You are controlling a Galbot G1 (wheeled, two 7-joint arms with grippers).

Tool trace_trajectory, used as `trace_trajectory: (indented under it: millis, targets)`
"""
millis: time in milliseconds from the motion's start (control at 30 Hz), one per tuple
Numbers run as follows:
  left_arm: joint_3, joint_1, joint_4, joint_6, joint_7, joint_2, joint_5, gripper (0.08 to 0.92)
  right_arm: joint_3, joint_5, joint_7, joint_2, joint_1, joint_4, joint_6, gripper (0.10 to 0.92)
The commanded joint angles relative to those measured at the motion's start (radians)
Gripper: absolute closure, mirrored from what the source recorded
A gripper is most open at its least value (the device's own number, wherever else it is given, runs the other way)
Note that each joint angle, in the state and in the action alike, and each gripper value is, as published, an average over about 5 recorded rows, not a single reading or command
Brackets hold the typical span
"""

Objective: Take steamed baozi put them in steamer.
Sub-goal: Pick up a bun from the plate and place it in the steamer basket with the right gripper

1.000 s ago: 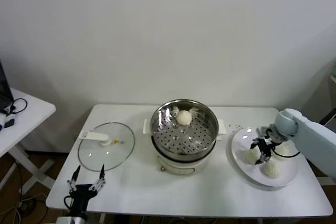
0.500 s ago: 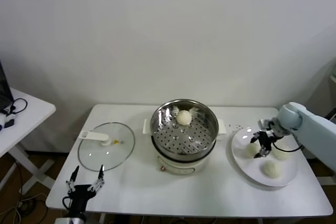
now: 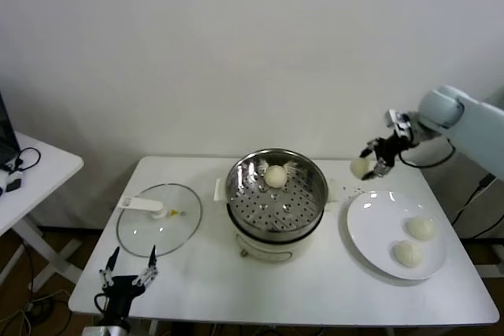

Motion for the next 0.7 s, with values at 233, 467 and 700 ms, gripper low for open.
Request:
trace_trajectory:
  millis: [233, 467, 700]
  targets:
    - [-0.014, 0.039, -0.016, -0.015, -0.013, 0.013, -0.004, 0.177, -0.101, 0.214, 0.064, 0.325, 0.103, 0.011, -0.103, 0.356]
    - [-0.02, 0.049, -0.014, -0.025, -0.017, 0.016, -0.007, 0.177, -0.072, 0.184, 0.09, 0.428, 0.0, 0.007, -0.122, 0.36]
    - [-0.021, 0.054, -0.002, -0.03, -0.017, 0.017, -0.007, 0.177, -0.075, 0.161, 0.103, 0.455, -0.063, 0.017, -0.128, 0.356]
